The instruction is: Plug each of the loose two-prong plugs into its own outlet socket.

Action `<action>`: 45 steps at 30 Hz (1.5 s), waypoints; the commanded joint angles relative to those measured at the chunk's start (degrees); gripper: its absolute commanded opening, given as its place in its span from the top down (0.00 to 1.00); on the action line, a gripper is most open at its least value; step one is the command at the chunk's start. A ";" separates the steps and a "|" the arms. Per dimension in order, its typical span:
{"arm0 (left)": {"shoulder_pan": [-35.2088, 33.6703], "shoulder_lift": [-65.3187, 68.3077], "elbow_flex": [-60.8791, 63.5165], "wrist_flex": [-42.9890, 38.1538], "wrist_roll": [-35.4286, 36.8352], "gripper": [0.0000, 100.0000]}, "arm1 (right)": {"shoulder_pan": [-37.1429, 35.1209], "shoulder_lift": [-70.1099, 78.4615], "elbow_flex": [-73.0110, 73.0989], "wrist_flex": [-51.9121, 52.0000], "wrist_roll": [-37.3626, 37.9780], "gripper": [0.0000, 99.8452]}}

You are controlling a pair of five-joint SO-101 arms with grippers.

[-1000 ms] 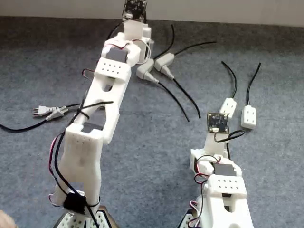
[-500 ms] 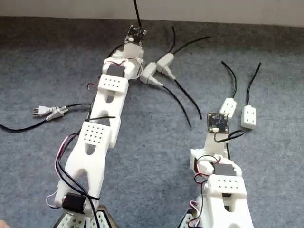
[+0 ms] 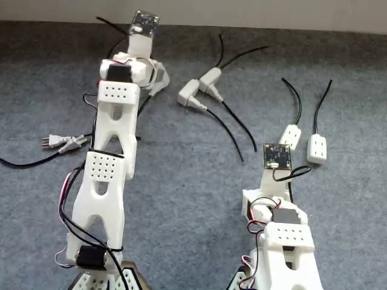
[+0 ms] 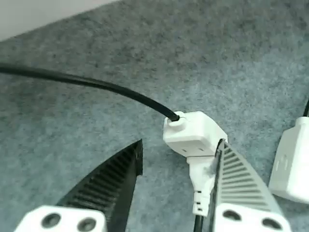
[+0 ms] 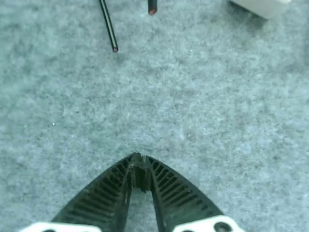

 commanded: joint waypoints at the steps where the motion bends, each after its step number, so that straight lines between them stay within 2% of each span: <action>1: -1.27 -10.51 -2.77 7.74 -0.26 0.76 | 0.48 -0.75 -0.22 -1.01 -0.09 0.99; 7: -1.36 -21.67 -2.77 24.97 -0.26 0.77 | 0.66 -0.75 -0.66 -0.92 -0.09 0.99; 9: -1.45 -23.96 -2.07 27.25 0.09 0.77 | 0.75 -0.84 -0.84 -0.84 -0.09 0.99; 14: -2.77 -28.26 3.56 27.34 0.79 0.77 | 3.03 -0.84 -6.37 1.36 -0.18 0.99; 18: -2.68 -35.30 13.67 27.43 9.58 0.77 | 7.96 -0.75 -16.13 6.37 -0.09 0.99; 21: -0.75 -42.15 23.87 27.34 11.08 0.77 | 11.21 -0.22 -24.84 10.77 -0.09 0.99; 27: 5.14 -52.62 42.15 26.99 11.52 0.77 | 16.22 -0.13 -38.46 16.31 -0.09 0.87; 32: 5.85 -54.37 50.33 26.90 19.78 0.77 | 17.98 1.27 -41.27 16.04 0.09 0.83; 38: 5.76 -54.37 56.04 26.90 19.43 0.77 | 19.56 17.89 -45.23 13.58 0.00 0.77; 45: 5.85 -54.37 59.82 26.90 19.25 0.77 | 25.27 43.12 -59.12 12.09 -0.18 0.77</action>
